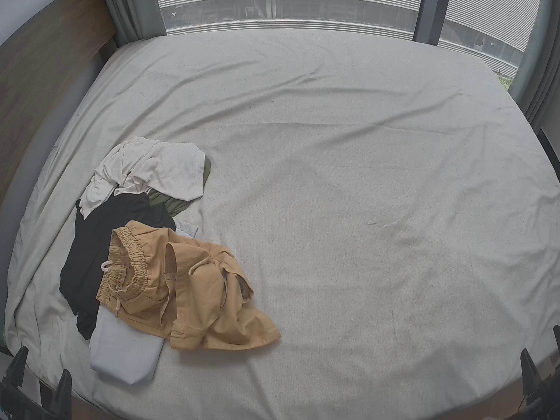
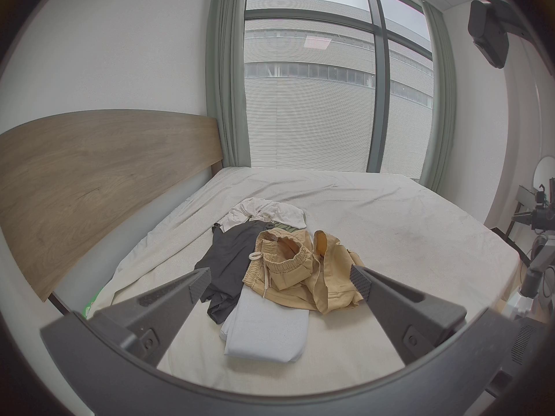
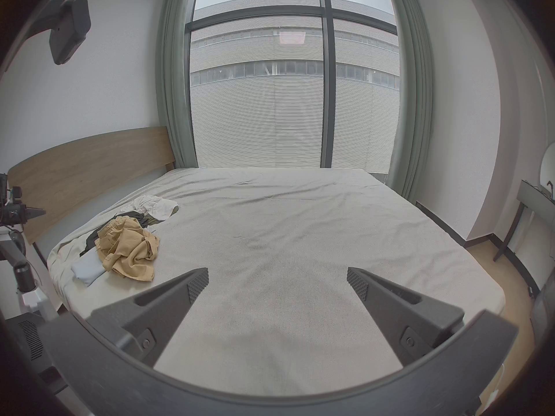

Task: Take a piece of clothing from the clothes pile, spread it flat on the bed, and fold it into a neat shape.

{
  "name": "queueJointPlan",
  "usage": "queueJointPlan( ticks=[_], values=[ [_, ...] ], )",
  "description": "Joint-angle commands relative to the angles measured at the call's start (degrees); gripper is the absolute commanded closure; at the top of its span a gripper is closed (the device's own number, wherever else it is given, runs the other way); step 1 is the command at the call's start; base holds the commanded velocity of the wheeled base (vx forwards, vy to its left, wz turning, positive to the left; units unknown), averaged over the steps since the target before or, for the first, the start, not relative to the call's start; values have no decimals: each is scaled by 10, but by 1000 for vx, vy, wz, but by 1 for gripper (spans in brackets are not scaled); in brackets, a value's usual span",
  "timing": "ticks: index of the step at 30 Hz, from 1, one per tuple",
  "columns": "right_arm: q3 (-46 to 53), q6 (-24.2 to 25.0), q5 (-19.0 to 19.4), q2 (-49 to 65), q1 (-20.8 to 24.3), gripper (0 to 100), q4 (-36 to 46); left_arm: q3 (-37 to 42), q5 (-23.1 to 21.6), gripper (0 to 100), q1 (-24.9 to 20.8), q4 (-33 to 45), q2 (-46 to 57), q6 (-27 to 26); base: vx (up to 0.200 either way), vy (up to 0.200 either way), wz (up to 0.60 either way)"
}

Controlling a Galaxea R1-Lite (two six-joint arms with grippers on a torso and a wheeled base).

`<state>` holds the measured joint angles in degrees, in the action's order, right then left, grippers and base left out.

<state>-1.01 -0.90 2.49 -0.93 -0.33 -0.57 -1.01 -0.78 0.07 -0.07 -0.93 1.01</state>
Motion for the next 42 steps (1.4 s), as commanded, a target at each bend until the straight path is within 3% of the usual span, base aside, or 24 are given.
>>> queueJointPlan(
  ticks=[1,4,8,15,19,29,33,42],
  values=[
    [-27,6,1,-1,0,0,-57,10,1,0,1,0,9,1,0,0,0],
    [-110,8,2,-80,2,0,-83,10,1,0,0,0,9,0,0,0,0],
    [-131,14,22,-118,16,0,-76,10,1,0,0,0,9,1,0,0,0],
    [-138,115,38,-213,88,0,-77,10,1,0,0,0,9,1,0,0,0],
    [-163,168,54,-247,95,0,-76,10,1,0,0,0,9,2,0,0,0],
    [-187,195,125,-328,107,0,-86,10,1,0,0,0,9,2,0,0,0],
    [-201,212,136,-362,116,0,-86,10,1,0,0,0,9,2,0,0,0],
    [-240,228,139,-489,199,0,-101,10,1,0,0,0,9,2,0,0,0]
  ],
)
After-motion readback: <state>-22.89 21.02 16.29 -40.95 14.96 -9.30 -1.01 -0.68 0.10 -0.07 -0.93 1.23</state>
